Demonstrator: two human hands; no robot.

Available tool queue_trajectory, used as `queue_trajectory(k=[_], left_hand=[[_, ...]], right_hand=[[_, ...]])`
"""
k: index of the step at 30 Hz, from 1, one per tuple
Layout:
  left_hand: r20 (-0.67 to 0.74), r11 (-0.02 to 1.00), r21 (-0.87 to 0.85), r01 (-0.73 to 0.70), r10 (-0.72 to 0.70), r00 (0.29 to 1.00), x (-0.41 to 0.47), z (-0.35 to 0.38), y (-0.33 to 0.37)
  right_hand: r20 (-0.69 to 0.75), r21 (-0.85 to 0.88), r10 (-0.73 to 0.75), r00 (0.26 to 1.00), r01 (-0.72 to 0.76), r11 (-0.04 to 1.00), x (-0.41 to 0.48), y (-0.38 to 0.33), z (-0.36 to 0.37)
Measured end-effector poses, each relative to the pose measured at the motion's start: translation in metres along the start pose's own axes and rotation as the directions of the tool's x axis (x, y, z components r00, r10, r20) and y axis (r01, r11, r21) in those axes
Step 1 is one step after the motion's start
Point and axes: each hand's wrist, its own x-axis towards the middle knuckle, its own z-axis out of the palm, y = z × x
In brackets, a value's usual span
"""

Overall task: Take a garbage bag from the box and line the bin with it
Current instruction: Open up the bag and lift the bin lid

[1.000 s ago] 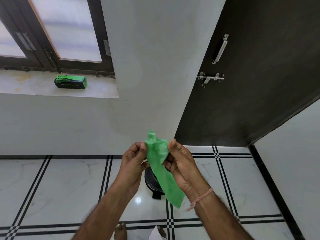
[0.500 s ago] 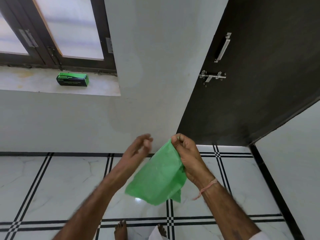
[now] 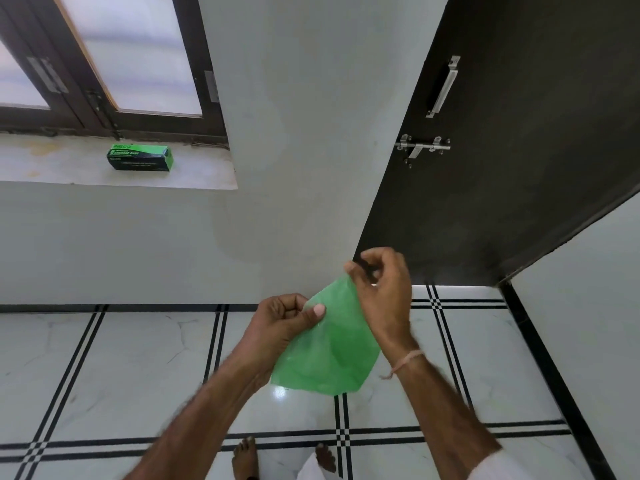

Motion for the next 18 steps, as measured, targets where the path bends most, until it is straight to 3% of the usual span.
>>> queue_trajectory(k=[1, 2, 3, 4, 6, 9, 13, 18], left_hand=[[-0.060, 0.999, 0.024, -0.046, 0.048, 0.997, 0.000, 0.003, -0.002], [-0.102, 0.994, 0.053, -0.094, 0.099, 0.990, 0.000, 0.005, -0.004], [-0.120, 0.988, 0.083, -0.133, 0.143, 0.982, 0.001, 0.007, -0.005], [-0.114, 0.980, 0.108, -0.169, 0.181, 0.977, 0.002, 0.009, -0.009], [-0.073, 0.960, 0.170, -0.222, 0.237, 0.969, 0.004, 0.011, -0.013], [-0.072, 0.932, 0.254, -0.260, 0.286, 0.955, 0.006, 0.013, -0.017], [-0.080, 0.906, 0.302, -0.295, 0.333, 0.940, 0.007, 0.015, -0.024], [-0.074, 0.946, 0.136, -0.293, 0.305, 0.950, 0.003, 0.016, -0.028]], right_hand=[[-0.031, 0.050, 0.008, 0.999, -0.006, 0.999, -0.009, -0.007, -0.003], [0.053, 0.175, 0.088, 0.995, -0.096, 0.980, -0.019, -0.016, -0.006], [0.229, 0.294, 0.191, 0.954, -0.255, 0.921, -0.027, -0.025, -0.009], [0.424, 0.338, 0.271, 0.864, -0.429, 0.838, -0.034, -0.029, -0.010], [0.626, 0.284, 0.355, 0.694, -0.627, 0.725, -0.039, -0.031, -0.013], [0.717, 0.246, 0.378, 0.585, -0.720, 0.649, -0.036, -0.025, -0.014], [0.769, 0.274, 0.341, 0.541, -0.760, 0.589, -0.039, -0.015, -0.014], [0.730, 0.308, 0.340, 0.593, -0.729, 0.611, -0.042, -0.012, -0.011]])
